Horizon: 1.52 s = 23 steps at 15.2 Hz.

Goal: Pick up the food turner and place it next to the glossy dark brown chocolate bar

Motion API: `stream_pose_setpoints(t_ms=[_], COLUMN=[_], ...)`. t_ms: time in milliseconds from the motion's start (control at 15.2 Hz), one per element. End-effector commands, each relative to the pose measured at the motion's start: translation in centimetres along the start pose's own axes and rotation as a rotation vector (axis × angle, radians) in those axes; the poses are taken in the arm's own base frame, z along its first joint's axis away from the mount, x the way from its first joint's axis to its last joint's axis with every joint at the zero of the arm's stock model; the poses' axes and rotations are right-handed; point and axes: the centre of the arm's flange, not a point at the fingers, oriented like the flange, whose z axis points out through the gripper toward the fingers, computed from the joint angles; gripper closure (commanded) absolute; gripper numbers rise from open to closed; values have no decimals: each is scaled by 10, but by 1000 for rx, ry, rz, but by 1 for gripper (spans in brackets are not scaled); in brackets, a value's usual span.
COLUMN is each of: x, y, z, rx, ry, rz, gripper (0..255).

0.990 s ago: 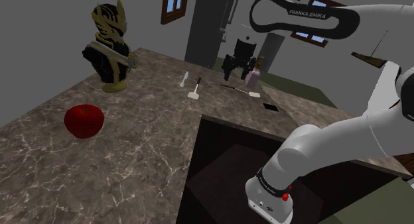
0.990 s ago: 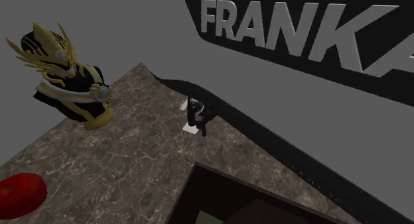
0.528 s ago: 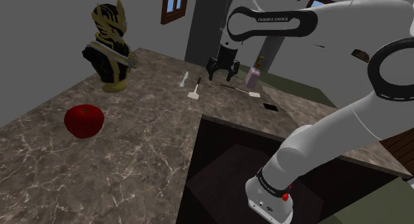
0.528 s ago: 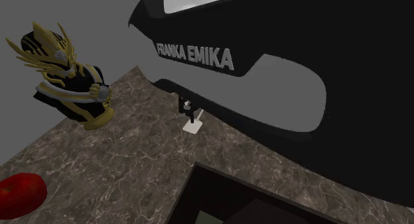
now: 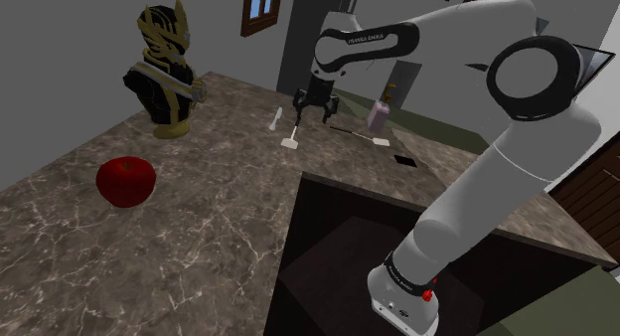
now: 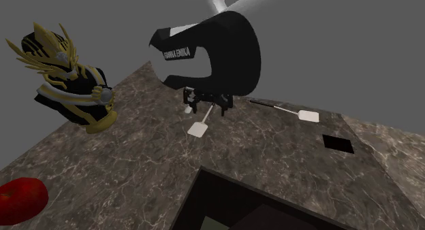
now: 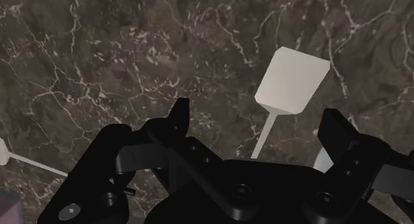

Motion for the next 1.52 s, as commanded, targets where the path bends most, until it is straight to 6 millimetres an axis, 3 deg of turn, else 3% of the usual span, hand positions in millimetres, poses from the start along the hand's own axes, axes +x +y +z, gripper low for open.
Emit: stream_pose_setpoints(t_ms=[0, 594, 1056, 1452], x=[22, 114, 116, 116], y=[-8, -24, -24, -24], z=[18, 75, 112, 115], rx=[2, 12, 12, 12], ry=[9, 44, 44, 44], rz=[49, 254, 254, 254], gripper=[0, 0, 0, 0])
